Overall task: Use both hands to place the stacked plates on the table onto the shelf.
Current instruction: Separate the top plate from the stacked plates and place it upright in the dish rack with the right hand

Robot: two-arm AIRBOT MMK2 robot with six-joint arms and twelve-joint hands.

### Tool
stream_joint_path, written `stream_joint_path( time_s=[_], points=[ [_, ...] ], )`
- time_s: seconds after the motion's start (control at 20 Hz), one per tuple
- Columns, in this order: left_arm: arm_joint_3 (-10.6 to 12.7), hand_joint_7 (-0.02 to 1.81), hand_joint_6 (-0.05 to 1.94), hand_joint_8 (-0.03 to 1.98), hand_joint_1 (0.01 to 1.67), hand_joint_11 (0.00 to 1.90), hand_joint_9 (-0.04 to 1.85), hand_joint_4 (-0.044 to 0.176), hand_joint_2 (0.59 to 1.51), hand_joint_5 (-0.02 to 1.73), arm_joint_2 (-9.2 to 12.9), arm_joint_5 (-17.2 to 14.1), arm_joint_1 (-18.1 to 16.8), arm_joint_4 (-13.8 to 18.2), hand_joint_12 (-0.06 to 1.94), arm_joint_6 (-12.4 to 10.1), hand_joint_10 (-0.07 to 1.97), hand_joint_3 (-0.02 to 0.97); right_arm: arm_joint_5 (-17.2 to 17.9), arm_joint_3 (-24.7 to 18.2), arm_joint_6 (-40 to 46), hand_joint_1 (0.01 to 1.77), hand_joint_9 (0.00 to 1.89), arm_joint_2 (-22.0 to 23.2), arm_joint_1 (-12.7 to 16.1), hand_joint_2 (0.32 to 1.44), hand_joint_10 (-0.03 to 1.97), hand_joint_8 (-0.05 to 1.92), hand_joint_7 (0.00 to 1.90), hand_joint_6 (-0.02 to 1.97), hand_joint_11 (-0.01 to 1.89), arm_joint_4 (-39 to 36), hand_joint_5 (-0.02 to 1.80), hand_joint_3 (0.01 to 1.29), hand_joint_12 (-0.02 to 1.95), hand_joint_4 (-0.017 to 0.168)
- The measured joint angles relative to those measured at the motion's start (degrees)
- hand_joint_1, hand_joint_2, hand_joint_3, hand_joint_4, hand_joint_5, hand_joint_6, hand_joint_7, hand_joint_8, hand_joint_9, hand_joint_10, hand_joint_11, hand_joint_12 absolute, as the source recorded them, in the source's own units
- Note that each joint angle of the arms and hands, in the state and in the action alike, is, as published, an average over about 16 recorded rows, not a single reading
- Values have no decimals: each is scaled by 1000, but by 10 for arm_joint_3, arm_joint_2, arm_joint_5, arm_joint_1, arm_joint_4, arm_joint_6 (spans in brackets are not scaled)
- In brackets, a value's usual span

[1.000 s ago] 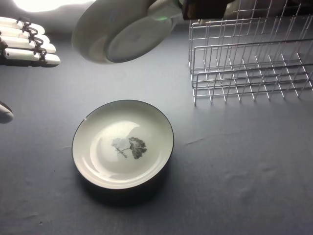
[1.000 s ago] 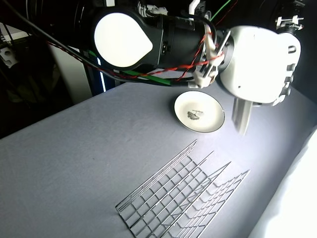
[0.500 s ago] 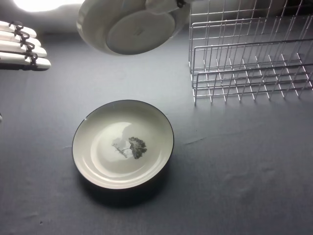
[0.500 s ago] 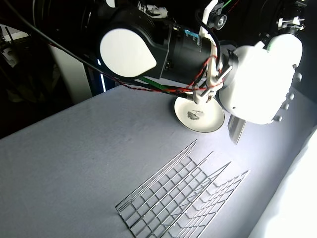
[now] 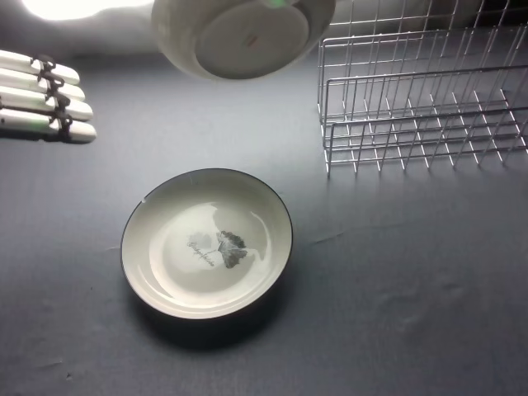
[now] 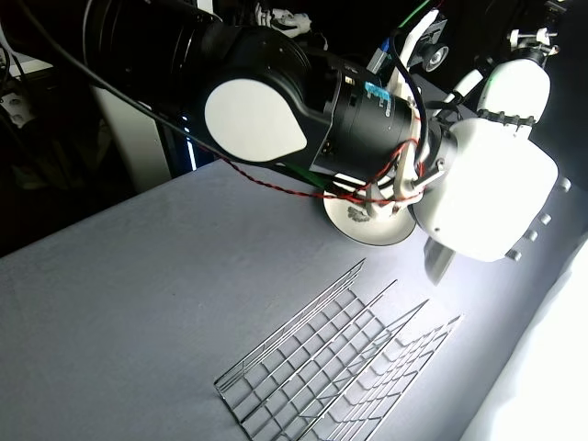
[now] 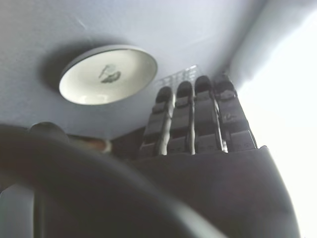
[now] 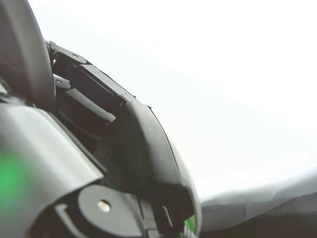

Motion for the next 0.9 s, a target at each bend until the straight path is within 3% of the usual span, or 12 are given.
stream_joint_path(
  time_s=[0.55,0.9],
  points=[
    [-18,16,19,14,22,14,19,3,1103,20,-17,-103,30,-11,8,23,5,7,3,-19,2,1410,971,35,18,1012,1041,803,1065,914,810,21,933,14,1035,-8],
    [-2,19,19,13,22,14,18,3,1104,19,-48,-147,48,4,8,51,5,8,5,-44,1,1410,973,64,17,1014,1036,784,1069,915,828,19,927,14,1030,-8]
  ],
)
